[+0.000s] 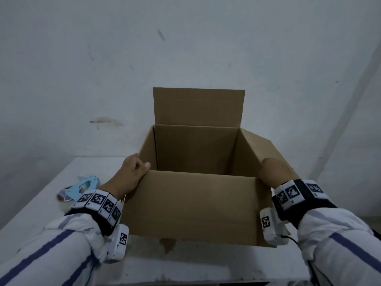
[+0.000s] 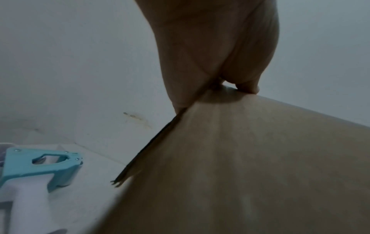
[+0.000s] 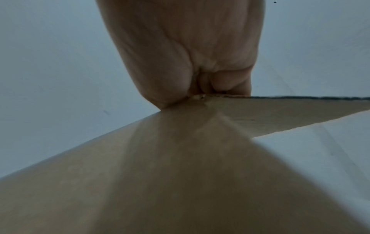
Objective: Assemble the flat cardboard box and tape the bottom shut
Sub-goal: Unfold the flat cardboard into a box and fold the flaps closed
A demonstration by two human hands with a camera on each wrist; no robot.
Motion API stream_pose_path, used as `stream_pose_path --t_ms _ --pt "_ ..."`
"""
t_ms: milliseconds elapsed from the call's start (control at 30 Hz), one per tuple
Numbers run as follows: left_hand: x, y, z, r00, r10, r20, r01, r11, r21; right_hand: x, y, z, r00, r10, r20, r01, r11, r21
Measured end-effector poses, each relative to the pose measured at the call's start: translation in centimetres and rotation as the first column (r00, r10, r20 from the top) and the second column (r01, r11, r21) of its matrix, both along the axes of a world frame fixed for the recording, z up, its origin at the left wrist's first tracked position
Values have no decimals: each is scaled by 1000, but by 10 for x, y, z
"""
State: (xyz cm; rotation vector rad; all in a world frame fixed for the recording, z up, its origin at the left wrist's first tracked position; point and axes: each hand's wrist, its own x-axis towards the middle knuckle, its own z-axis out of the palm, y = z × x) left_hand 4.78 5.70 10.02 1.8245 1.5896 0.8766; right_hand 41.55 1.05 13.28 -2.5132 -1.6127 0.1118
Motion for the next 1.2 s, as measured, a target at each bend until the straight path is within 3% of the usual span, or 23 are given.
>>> stream_pose_path --t_ms 167,267,333,367,433,500,533,600,733,967,1200 --pt "1 -9 4 996 81 46 -81 997 -8 4 2 2 998 51 44 -50 999 -20" --pt "-14 -5 -1 956 259 -140 -240 960 142 10 2 1 991 81 109 -82 997 4" --pt "-27 -10 1 862 398 -314 -352 916 194 12 1 0 983 106 148 -111 994 20" --pt "-31 -15 2 822 389 -417 -358 921 153 11 -1 1 981 111 157 -116 993 21" --pt "-36 -21 3 821 296 -488 -342 940 -7 9 -4 3 982 102 161 -107 994 20" --pt "-36 -25 3 901 253 -353 -331 926 -180 4 -7 6 985 78 156 -79 997 2" --pt "-36 -26 3 945 282 -165 -320 904 -285 1 -9 8 986 67 151 -67 998 -7" --pt "-37 -23 3 937 324 127 -246 875 -416 -5 -11 11 990 52 128 -50 999 -18" --pt "-31 -26 8 888 328 323 -173 888 -425 -21 -13 12 996 23 83 -21 1000 -23" --pt "-37 -29 18 968 87 234 -45 983 -180 -62 -16 9 1000 -3 1 3 997 -73" --pt "-29 -30 40 976 -208 -66 210 977 30 -67 -18 -1 994 -76 -84 71 996 -63"
